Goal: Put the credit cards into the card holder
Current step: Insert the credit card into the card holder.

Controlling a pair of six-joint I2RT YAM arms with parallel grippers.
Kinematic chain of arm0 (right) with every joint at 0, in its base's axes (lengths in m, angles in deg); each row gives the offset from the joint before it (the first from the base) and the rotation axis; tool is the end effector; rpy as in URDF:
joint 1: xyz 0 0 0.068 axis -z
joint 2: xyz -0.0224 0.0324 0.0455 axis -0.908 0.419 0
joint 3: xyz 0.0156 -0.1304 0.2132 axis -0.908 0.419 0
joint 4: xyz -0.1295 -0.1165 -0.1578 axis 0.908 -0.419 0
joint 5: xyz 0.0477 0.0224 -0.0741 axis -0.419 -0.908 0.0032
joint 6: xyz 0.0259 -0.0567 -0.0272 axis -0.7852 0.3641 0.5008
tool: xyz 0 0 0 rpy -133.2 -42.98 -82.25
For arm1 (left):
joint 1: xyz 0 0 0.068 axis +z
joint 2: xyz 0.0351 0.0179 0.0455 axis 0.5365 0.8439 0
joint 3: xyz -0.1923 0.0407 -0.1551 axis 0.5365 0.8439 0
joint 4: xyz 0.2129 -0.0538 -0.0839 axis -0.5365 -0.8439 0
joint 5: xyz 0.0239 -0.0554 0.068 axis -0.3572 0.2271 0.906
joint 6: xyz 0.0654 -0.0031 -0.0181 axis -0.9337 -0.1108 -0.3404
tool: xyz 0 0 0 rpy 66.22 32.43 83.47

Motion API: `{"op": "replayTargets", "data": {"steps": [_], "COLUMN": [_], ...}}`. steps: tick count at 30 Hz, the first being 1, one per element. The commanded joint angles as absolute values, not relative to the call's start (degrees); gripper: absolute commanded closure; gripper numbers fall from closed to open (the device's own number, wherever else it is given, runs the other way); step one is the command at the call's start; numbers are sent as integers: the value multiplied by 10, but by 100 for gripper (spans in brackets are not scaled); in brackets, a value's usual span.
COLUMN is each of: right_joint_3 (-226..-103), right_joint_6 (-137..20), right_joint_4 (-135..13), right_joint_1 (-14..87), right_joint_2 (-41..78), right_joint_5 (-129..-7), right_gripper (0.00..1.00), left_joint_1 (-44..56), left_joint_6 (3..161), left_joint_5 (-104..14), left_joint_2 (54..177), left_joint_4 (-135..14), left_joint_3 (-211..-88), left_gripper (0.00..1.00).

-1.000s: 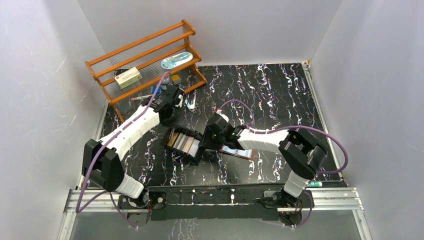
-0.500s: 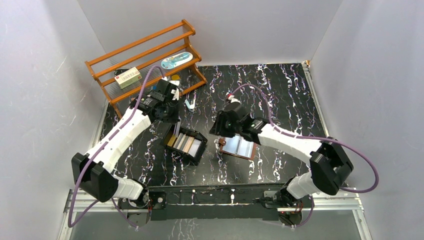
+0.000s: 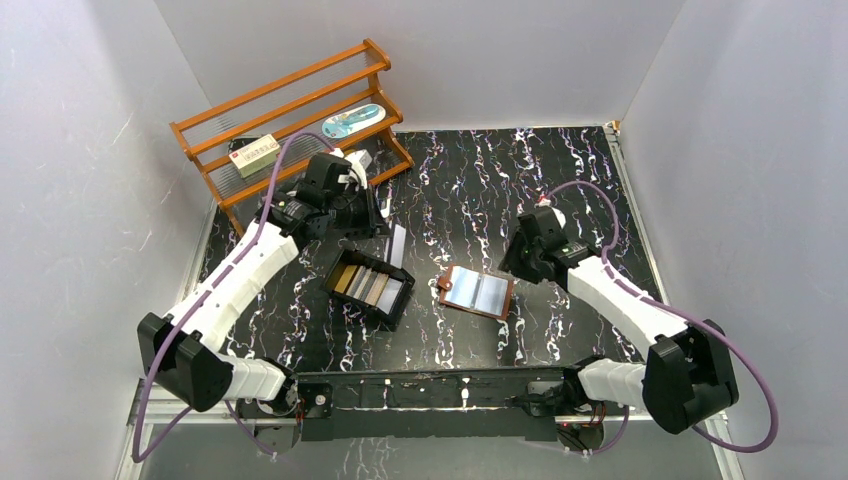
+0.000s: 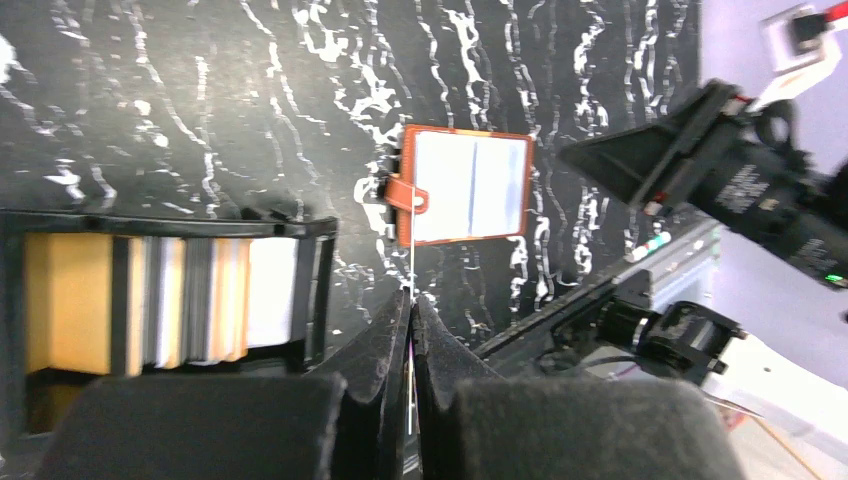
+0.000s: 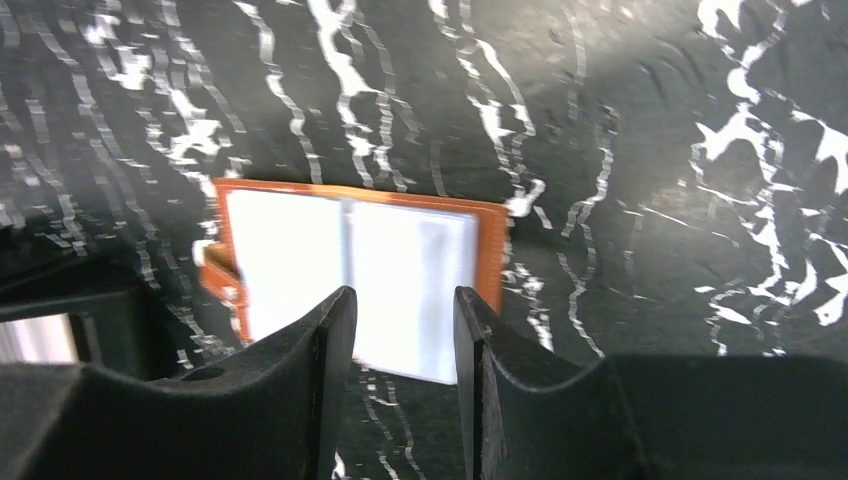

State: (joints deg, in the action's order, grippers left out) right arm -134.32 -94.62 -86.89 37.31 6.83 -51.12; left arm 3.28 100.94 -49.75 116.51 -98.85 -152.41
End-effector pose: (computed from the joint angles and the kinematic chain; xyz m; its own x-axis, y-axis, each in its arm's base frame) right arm 0.2159 0.1049 0.2102 -0.7480 0.3644 -0.5546 0.1830 0.9166 0.3554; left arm 0.2400 -0.1482 0.3237 -0.7818 -0.1242 -0.6110 0.2770 0.8088 -0.5188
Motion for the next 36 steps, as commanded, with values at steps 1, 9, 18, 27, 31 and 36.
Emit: {"op": "replayTargets", "data": {"steps": [1,9,18,27,31,36], "right_joint_3": [-1309,-1271,-1240,-1285,-1317,-1328], "right_joint_6": [-917,-853,-836,-818,-823,-837], "right_joint_4": [-865,-794,-737,-764,-817,-839], "right_joint_1": [409,434,436,437,437,436], "right_joint_2": [62,95,139,174,176,156], "right_joint_5": [-554,-583,-666,-686,-648,-640], "right_gripper": [51,51,54,54,54,52], "left_joint_1": [24,-38,-85,-92,-92,-93], "left_joint_6": [1076,1102,1108,1112,1116,1118], "left_joint_5": [-579,-572,-549,-549,-563,-561], "left_joint_2": [1165,1229,1350,1413,1428,1435], "left_joint_4": [-910,-844,-800,-768,-759,-742], "left_joint_3": [-1492,-1486,-1532,-1544,-1536,-1525], "left_gripper": [100,100,100,100,100,100]}}
